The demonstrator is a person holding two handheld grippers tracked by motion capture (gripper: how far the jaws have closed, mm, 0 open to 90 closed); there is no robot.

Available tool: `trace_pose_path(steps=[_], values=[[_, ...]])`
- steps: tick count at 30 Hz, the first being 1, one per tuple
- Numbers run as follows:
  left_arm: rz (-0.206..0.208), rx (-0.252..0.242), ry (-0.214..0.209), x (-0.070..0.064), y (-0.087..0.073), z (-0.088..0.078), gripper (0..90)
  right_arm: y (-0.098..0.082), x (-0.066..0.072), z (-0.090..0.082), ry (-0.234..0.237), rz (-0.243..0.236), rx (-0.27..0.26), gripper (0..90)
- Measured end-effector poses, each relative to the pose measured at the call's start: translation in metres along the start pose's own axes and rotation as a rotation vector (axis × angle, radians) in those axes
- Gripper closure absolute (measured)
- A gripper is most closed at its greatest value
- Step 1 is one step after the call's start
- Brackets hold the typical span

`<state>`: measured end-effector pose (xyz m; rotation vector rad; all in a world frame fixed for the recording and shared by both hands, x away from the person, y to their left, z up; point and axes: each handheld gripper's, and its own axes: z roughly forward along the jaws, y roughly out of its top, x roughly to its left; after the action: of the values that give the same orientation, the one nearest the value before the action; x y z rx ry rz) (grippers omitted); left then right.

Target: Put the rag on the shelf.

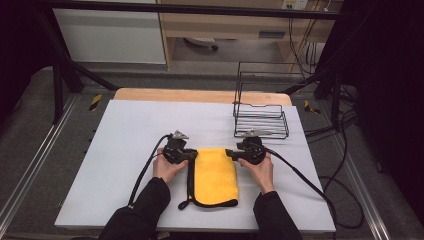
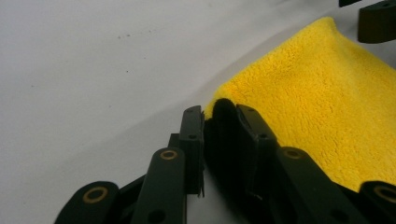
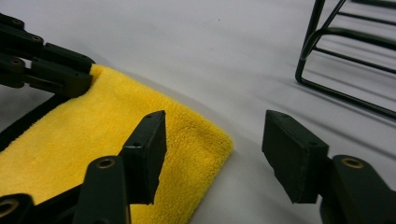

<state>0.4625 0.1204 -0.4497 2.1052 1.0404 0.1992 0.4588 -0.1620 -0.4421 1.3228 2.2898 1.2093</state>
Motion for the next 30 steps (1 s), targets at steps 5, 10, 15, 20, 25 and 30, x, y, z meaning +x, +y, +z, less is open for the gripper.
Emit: trace_pose_path(steps=[5, 10, 15, 20, 25, 30], values=[[0.007, 0.0, -0.001, 0.0, 0.0, 0.0, 73.0, -0.003, -0.002, 0.008, 0.006, 0.007, 0.041, 51.4], [0.007, 0.001, -0.003, 0.0, 0.0, 0.0, 73.0, -0.006, 0.0, 0.011, 0.035, 0.031, 0.06, 60.4], [0.012, -0.002, -0.005, 0.001, 0.0, 0.0, 73.2, -0.004, 0.003, 0.012, 0.048, 0.052, 0.075, 70.0], [-0.025, -0.004, -0.018, 0.002, 0.001, 0.0, 74.9, -0.002, 0.003, 0.01, 0.05, 0.047, 0.08, 80.3], [-0.048, -0.005, -0.026, 0.003, 0.002, -0.002, 77.4, -0.001, 0.003, 0.008, 0.056, 0.062, 0.077, 82.8], [-0.043, -0.049, -0.04, 0.002, 0.004, -0.013, 78.2, 0.002, 0.006, -0.001, 0.059, 0.057, 0.044, 83.2]])
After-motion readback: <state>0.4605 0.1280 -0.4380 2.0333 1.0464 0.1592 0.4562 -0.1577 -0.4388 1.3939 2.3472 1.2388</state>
